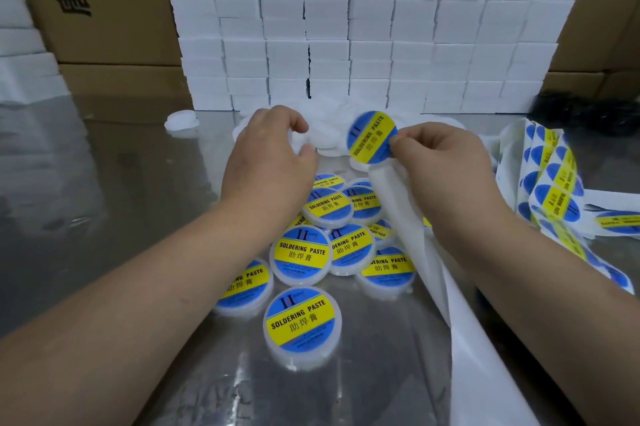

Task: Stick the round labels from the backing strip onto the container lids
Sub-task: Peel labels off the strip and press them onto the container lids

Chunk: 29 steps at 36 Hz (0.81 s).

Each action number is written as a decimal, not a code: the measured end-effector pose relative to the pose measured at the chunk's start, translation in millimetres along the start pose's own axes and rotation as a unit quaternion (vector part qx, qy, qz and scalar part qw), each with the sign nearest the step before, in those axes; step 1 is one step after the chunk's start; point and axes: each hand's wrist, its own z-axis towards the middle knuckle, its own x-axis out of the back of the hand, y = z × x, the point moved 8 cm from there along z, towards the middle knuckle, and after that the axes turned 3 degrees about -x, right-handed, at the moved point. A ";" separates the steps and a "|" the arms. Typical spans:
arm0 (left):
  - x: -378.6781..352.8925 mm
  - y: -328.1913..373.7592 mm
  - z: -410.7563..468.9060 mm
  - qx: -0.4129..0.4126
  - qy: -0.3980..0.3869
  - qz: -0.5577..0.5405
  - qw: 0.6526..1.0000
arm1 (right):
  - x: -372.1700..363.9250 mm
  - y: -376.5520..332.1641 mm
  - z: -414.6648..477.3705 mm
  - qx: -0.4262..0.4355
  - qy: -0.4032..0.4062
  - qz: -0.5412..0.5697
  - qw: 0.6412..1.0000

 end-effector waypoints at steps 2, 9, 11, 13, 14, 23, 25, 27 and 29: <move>1.5 -11.1 3.0 0.069 0.011 -0.069 0.995 | 5.7 -2.1 2.4 -0.001 0.015 0.023 1.000; -29.2 -12.7 -3.7 0.263 -0.030 -0.518 0.813 | -14.5 -4.5 -6.7 -0.011 -0.068 0.063 0.996; -35.2 -9.9 -6.5 0.276 -0.054 -0.552 0.785 | -22.5 -6.1 -9.4 -0.010 -0.111 0.062 0.992; -37.4 -8.8 -7.4 0.276 -0.073 -0.560 0.777 | -26.2 -7.2 -10.7 -0.004 -0.129 0.055 0.990; -36.9 -8.5 -6.9 0.270 -0.079 -0.557 0.781 | -26.9 -7.5 -11.1 -0.002 -0.130 0.054 0.990; -46.8 6.5 -13.4 0.246 -0.181 -0.592 0.745 | -32.7 -12.7 -17.0 0.012 -0.169 0.065 0.983; -47.6 8.1 -14.2 0.245 -0.197 -0.598 0.737 | -33.7 -11.9 -17.2 0.007 -0.173 0.062 0.983; -47.9 10.3 -14.7 0.238 -0.207 -0.607 0.730 | -34.1 -9.4 -16.5 -0.004 -0.171 0.059 0.984; -47.9 12.6 -15.3 0.229 -0.209 -0.611 0.728 | -35.6 -6.9 -16.9 -0.012 -0.170 0.053 0.984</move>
